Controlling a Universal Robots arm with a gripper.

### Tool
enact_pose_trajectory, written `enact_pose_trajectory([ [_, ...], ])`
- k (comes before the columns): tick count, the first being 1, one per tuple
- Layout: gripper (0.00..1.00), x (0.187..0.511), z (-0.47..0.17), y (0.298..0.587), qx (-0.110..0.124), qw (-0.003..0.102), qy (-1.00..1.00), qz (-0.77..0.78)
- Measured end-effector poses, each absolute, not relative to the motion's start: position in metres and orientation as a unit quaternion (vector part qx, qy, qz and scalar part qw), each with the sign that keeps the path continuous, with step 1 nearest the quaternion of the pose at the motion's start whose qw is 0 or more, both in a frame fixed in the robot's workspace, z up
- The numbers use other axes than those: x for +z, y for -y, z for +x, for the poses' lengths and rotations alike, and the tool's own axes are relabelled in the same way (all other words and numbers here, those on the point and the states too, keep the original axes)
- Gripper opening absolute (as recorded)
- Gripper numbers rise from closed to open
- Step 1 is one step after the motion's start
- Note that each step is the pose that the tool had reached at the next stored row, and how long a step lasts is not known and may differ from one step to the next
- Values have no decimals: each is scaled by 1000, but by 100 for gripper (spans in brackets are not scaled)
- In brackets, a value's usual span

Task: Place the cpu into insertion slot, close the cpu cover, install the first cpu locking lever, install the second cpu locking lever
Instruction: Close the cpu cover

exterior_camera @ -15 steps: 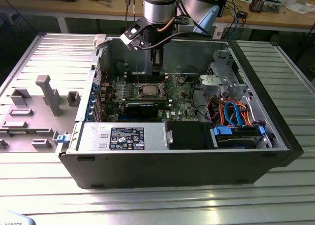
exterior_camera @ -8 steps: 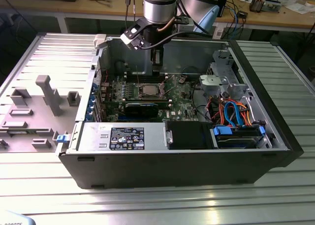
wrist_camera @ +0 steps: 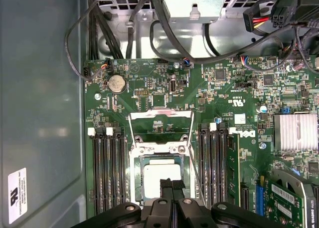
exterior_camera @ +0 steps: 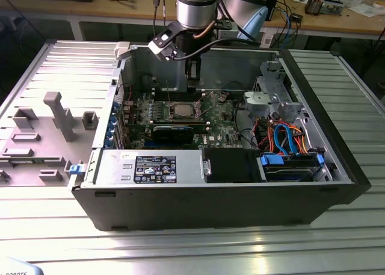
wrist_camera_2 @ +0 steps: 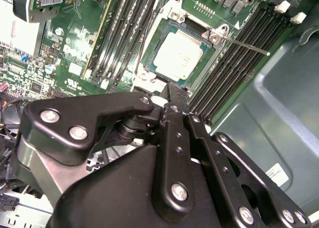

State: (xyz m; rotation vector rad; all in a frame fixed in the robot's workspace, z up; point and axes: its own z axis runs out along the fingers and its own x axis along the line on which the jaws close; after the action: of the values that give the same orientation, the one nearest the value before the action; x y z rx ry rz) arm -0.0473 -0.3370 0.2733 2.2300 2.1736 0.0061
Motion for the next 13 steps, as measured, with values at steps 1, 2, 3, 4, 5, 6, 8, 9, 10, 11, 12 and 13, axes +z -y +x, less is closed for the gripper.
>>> enact_pose_trajectory([
  [1, 11, 273, -47, 337, 2, 14, -698, 716],
  [2, 11, 273, -46, 337, 2, 14, -698, 716],
  [3, 11, 273, -45, 337, 2, 14, -698, 716],
  [4, 11, 273, -45, 337, 2, 14, -698, 716],
  [5, 11, 273, -44, 337, 1, 14, -698, 716],
  [6, 11, 273, -44, 337, 1, 15, -698, 716],
  [8, 11, 273, -43, 337, 1, 15, -698, 716],
  [9, 11, 273, -43, 337, 0, 15, -698, 716],
  [10, 11, 273, -43, 337, 0, 16, -698, 716],
  [11, 11, 273, -43, 336, 0, 16, -698, 716],
  [12, 11, 273, -43, 336, 0, 16, -698, 716],
  [13, 11, 273, -43, 336, -1, 17, -698, 716],
])
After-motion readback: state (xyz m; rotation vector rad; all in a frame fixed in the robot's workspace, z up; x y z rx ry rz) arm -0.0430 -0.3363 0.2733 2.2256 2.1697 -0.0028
